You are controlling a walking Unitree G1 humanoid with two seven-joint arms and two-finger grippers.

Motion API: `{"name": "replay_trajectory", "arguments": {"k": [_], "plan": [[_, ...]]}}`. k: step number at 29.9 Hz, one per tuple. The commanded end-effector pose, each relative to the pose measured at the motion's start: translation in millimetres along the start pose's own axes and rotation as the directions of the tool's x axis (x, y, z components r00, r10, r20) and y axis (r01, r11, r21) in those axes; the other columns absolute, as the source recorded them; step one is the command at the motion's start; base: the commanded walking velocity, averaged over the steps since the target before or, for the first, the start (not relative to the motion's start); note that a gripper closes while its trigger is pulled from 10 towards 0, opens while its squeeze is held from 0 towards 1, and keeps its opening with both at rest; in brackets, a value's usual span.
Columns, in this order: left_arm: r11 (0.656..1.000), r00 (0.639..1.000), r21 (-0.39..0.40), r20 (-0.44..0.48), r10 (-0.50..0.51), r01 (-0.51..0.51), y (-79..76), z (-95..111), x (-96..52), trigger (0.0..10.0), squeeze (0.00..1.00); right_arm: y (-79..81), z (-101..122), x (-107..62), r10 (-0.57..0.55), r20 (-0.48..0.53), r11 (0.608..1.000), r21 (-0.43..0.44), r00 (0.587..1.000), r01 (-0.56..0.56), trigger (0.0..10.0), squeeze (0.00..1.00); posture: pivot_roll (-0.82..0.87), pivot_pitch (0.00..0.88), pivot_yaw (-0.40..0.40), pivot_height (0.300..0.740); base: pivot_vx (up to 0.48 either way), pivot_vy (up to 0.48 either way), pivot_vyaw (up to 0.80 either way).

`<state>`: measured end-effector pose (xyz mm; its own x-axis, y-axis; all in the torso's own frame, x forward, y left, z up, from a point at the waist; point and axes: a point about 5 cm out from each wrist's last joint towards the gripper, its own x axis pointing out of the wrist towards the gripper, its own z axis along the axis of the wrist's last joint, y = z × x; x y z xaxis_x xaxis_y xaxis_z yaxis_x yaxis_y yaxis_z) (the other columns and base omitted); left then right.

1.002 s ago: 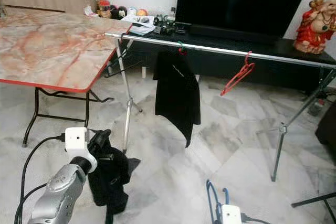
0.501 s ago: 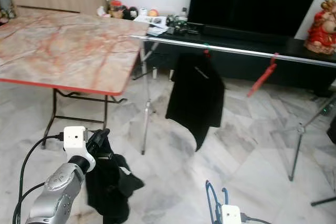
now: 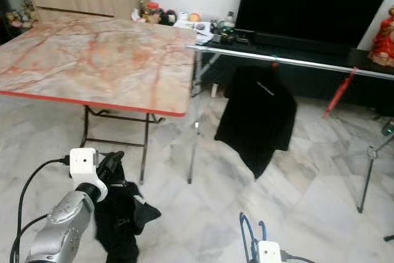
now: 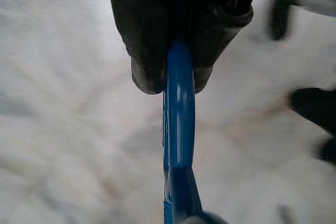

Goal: Hang hanger

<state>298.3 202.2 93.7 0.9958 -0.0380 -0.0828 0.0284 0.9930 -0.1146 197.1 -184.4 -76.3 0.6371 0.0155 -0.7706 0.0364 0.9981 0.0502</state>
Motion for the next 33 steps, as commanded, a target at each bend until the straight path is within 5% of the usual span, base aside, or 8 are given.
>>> {"name": "replay_trajectory", "arguments": {"k": [1,9,33], "plan": [[0.999,0.998,0.002,0.050,-0.036,0.036,-10.2,11.0,5.2,10.0,0.00,-11.2,0.4,-1.7,-0.030,0.003,1.000,0.001,1.000,0.030,10.0,0.00,0.17,0.000,-0.088,0.740,0.000,0.480,0.00],[0.999,0.998,0.014,0.061,-0.032,0.031,-7.5,13.6,5.7,10.0,0.00,-9.9,-1.1,-1.7,-0.024,-0.002,1.000,-0.005,1.000,0.024,10.0,0.00,0.18,0.000,-0.088,0.740,0.000,0.453,0.00],[0.999,0.989,-0.009,0.144,-0.040,0.042,-8.4,25.1,2.5,10.0,0.00,-11.2,0.8,-1.5,-0.026,-0.001,1.000,-0.016,1.000,0.026,10.0,0.00,0.18,0.000,-0.103,0.740,0.054,0.000,0.00]]}}
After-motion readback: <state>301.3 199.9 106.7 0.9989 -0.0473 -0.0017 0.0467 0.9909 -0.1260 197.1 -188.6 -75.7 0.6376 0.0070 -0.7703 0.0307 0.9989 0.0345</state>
